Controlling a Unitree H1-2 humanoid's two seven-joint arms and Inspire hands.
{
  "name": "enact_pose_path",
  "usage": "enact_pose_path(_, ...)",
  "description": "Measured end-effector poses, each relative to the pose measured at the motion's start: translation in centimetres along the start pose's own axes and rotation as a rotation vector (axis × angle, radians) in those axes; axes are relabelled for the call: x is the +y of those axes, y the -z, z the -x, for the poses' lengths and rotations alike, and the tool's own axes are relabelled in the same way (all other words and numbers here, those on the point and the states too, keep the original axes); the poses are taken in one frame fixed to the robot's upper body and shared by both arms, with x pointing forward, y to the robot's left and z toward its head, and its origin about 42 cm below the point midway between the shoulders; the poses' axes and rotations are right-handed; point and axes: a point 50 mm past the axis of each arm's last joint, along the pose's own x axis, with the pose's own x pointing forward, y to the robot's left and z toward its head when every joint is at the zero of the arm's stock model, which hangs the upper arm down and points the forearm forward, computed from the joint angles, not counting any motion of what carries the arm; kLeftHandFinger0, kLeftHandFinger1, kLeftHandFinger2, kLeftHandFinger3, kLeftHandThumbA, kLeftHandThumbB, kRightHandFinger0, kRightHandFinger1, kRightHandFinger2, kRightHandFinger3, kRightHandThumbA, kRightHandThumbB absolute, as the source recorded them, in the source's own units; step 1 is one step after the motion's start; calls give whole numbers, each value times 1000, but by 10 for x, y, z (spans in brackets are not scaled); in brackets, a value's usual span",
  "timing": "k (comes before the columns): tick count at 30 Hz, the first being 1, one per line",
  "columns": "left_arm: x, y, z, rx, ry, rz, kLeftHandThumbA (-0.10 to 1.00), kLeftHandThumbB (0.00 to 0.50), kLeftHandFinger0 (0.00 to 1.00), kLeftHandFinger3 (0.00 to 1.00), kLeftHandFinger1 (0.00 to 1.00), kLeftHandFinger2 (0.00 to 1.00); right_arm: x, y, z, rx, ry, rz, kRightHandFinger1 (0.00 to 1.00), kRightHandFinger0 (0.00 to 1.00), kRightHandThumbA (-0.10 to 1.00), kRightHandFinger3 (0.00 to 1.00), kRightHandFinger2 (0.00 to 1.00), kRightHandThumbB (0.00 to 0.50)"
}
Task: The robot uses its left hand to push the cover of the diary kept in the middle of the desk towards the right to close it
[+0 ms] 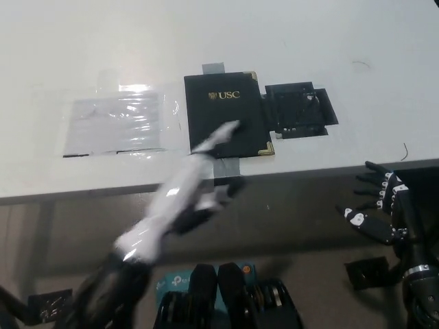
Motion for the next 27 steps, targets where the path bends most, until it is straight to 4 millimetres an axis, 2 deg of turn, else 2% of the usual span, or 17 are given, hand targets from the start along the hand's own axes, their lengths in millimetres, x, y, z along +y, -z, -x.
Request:
enact_pose_path(2,16,19,29,93,-108,42,1000,200,1000,1000,1000,1000,-1,1,0,2,1,2,615,455,859,864,741,31)
enact_pose_path(5,30,38,60,191,-211,94,1000,149,1000,1000,1000,1000,-1,1,1,3,2,4,601,418,882,833,720,37)
enact_pose_path(6,36,47,72,223,-252,114,1000,147,1000,1000,1000,1000,0,1,1,2,2,4,601,417,885,832,720,36)
enact_pose_path(7,41,55,82,249,-286,129,1000,211,1000,1000,1000,1000,0,1,1,2,2,6,601,415,894,835,719,56)
enact_pose_path(9,50,68,96,288,-344,142,1000,266,970,1000,1000,1000,0,1,1,2,2,8,612,426,899,842,726,64)
enact_pose_path(10,57,79,108,324,-389,149,1000,317,985,1000,1000,1000,0,1,1,2,3,9,611,426,899,843,729,63)
enact_pose_path(12,72,101,139,412,-486,163,1000,283,951,1000,1000,1000,-1,1,1,3,5,13,624,456,907,860,746,69)
enact_pose_path(15,82,117,169,479,-565,176,1000,285,876,1000,986,983,-1,2,2,5,6,15,630,465,901,868,749,71)
enact_pose_path(16,84,122,176,493,-586,183,996,331,834,1000,964,966,-1,2,2,5,5,14,615,449,889,852,734,74)
enact_pose_path(17,86,125,182,504,-607,190,1000,333,820,999,952,957,-1,2,2,5,5,14,614,448,888,849,732,74)
enact_pose_path(19,87,134,193,534,-641,206,1000,397,812,953,919,920,-1,2,1,5,4,14,610,443,892,845,725,66)
enact_pose_path(21,86,140,201,561,-661,222,1000,429,753,927,883,887,-1,3,1,6,4,15,610,441,894,844,725,76)
enact_pose_path(22,86,142,202,565,-665,226,1000,418,730,915,869,878,-1,3,1,7,5,15,610,443,895,845,726,75)
enact_pose_path(23,86,143,203,566,-672,235,1000,431,698,902,849,860,-1,3,1,8,4,14,610,441,898,848,727,68)
enact_pose_path(25,86,143,202,558,-682,248,1000,429,687,904,851,857,-1,3,1,8,4,15,612,439,897,854,731,55)
enact_pose_path(26,87,143,201,554,-685,251,1000,474,696,911,859,864,0,3,1,8,5,15,613,438,898,854,732,55)
enact_pose_path(27,87,143,200,552,-688,254,1000,477,696,912,860,865,0,3,1,8,5,16,614,437,898,854,733,54)
